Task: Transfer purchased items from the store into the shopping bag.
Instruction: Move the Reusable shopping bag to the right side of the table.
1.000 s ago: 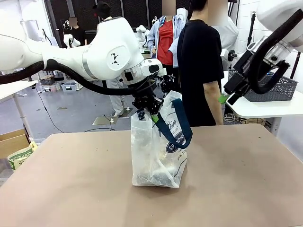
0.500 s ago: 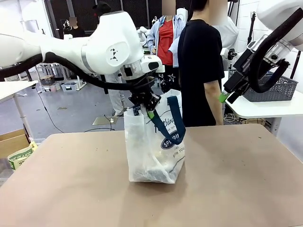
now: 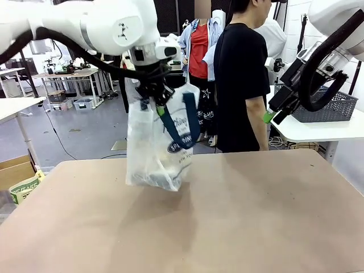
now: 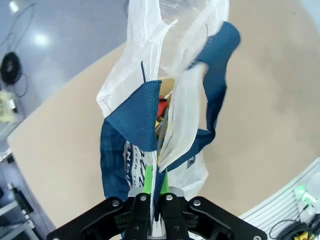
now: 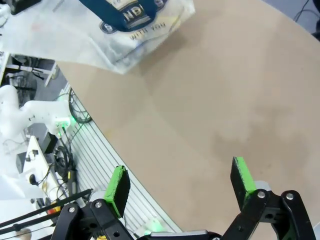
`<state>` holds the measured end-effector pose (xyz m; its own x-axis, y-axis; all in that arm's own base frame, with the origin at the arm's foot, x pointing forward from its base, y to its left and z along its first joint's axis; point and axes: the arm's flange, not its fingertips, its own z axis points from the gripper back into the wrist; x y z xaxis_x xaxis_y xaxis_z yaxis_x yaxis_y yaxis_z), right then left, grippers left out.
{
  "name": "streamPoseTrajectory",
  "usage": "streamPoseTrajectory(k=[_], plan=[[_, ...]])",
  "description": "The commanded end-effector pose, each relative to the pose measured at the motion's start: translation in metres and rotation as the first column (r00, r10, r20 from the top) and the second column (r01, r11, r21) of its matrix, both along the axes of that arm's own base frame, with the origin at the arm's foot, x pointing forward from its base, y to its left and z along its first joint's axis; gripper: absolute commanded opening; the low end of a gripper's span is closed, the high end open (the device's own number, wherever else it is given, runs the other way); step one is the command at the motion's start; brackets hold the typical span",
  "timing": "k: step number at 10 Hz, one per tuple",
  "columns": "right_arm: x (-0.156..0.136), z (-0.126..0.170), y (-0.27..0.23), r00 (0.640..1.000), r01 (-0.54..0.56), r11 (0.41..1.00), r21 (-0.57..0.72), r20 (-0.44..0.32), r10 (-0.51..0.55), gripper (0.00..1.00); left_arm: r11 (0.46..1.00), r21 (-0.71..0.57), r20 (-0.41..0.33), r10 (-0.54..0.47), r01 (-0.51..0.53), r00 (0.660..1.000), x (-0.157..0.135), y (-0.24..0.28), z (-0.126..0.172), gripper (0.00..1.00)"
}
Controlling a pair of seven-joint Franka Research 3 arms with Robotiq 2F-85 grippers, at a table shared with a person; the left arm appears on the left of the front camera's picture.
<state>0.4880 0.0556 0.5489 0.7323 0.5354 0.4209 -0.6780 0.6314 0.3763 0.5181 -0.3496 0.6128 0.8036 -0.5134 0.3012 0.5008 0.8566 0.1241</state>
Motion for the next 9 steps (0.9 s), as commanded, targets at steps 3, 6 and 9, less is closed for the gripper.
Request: streamPoseTrajectory(k=[3, 6, 9], plan=[[-0.001, 0.001, 0.003, 1.000, 0.010, 1.000, 0.001, -0.011, -0.010, 1.00, 0.956, 0.083, 0.082, 0.276, -0.282, 0.958, 0.014, 0.060, 0.044, 0.00], [-0.001, 0.001, 0.003, 1.000, 0.010, 1.000, 0.001, -0.011, -0.010, 1.00, 0.921, 0.077, 0.143, 0.369, -0.382, 0.918, 0.002, 0.123, 0.062, 0.00], [-0.001, 0.001, 0.003, 1.000, 0.010, 1.000, 0.001, -0.011, -0.010, 1.00, 0.867, 0.097, 0.112, 0.478, -0.488, 0.871, -0.003, 0.192, 0.057, 0.00]])
